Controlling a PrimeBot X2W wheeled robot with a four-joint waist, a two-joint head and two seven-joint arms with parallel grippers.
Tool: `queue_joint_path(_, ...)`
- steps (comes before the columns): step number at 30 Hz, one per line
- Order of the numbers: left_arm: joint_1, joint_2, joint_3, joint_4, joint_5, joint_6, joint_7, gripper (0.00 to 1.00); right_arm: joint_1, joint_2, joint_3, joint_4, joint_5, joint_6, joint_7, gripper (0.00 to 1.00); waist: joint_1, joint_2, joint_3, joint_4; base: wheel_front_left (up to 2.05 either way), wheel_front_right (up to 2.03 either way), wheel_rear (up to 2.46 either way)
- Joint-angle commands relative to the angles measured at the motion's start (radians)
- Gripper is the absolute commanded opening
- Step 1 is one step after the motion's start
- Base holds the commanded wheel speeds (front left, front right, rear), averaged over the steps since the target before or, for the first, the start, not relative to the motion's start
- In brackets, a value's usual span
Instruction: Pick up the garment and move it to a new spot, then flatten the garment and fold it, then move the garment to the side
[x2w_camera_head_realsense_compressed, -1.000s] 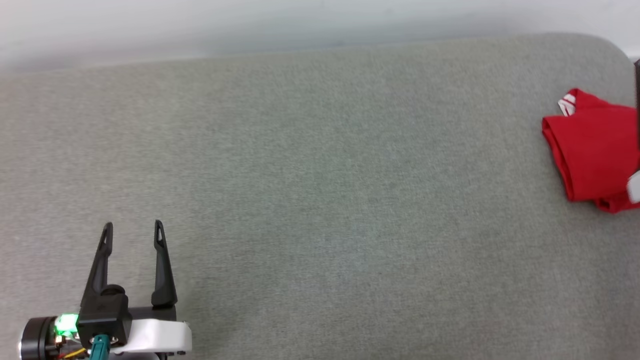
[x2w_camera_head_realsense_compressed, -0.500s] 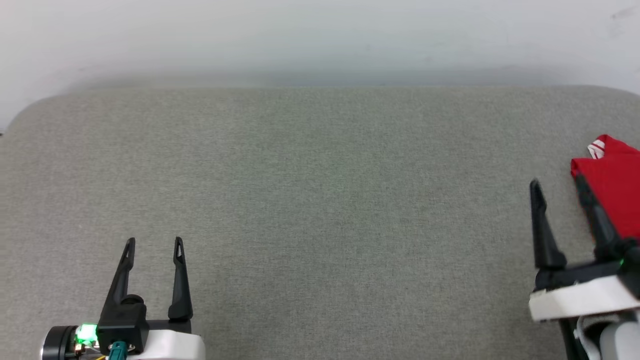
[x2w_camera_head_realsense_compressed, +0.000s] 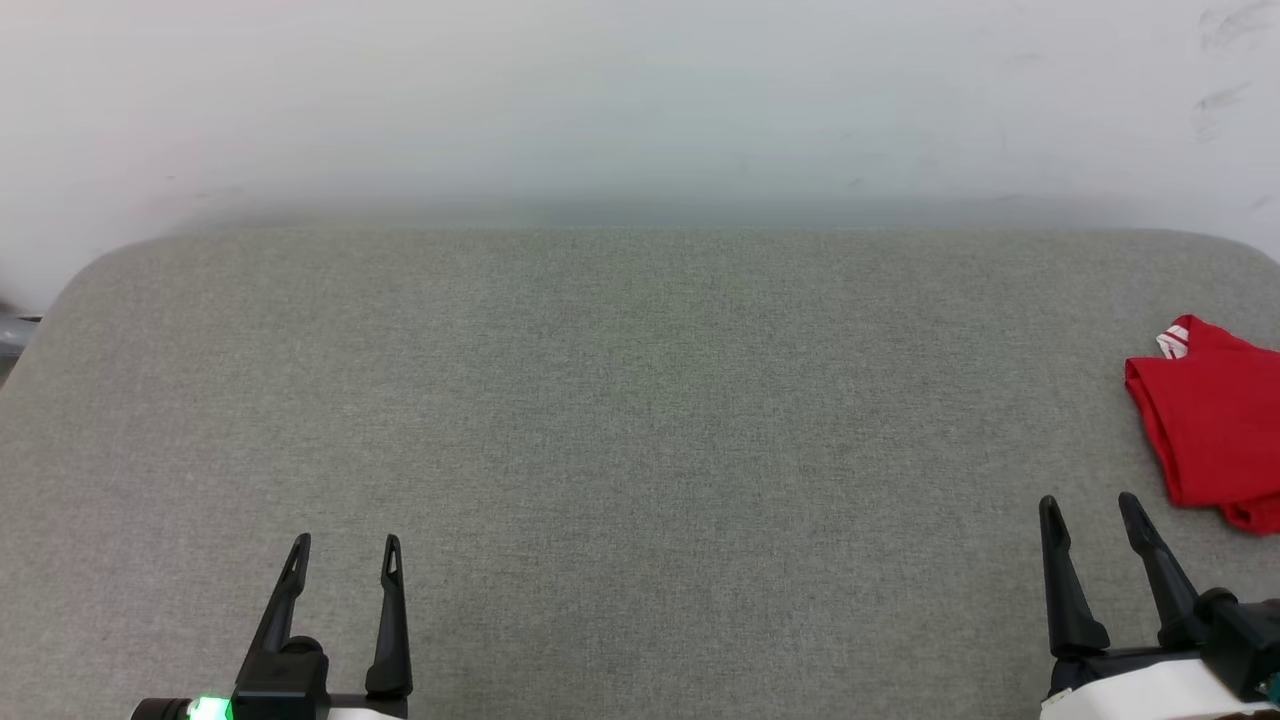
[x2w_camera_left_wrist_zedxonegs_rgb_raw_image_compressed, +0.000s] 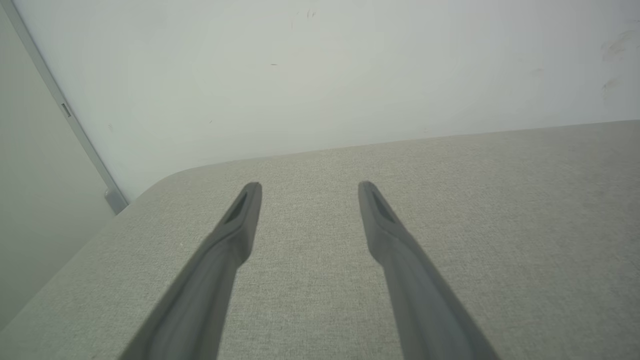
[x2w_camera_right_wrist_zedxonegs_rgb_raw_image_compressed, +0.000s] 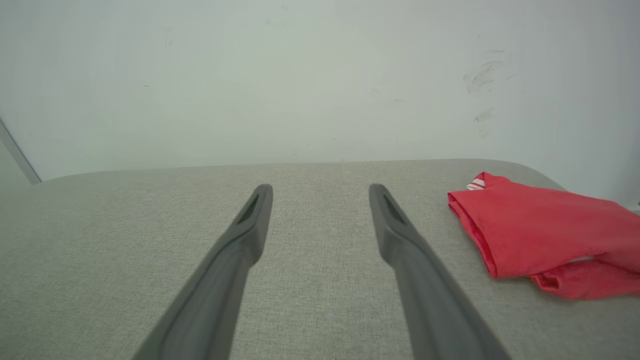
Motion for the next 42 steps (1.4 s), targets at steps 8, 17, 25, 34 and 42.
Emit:
queue_joint_path(8, 0.014, 0.006, 0.001, 0.006, -0.005, -0.011, -0.002, 1.0, 0.035, 0.014, 0.011, -0.026, -0.017, -0.001, -0.004, 1.0, 0.0002, 0.0, -0.008, -0.009, 0.0, 0.0, 0.0)
queue_joint_path(17, 0.009, 0.004, 0.001, 0.008, -0.008, -0.018, -0.002, 1.0, 0.036, 0.016, 0.007, -0.042, -0.027, -0.001, 0.002, 1.0, 0.0002, 0.0, -0.006, -0.01, 0.0, 0.0, 0.0)
queue_joint_path(25, 0.012, 0.001, 0.001, 0.021, -0.009, -0.019, 0.001, 0.0, 0.03, 0.013, 0.008, -0.024, -0.025, 0.0, 0.006, 0.0, 0.0002, 0.0, -0.006, -0.01, 0.0, 0.0, 0.0)
queue_joint_path(34, -0.002, -0.004, 0.005, 0.055, -0.168, -0.038, 0.03, 0.0, 0.017, 0.013, 0.01, 0.012, 0.118, 0.0, 0.036, 0.0, 0.0003, 0.0, -0.008, -0.011, 0.0, 0.0, 0.0)
queue_joint_path(42, -0.033, -0.004, 0.014, 0.083, -0.337, -0.062, 0.061, 0.0, -0.007, 0.012, 0.009, 0.031, 0.271, 0.0, 0.069, 0.0, 0.0003, 0.0, -0.009, -0.012, 0.0, 0.0, 0.0)
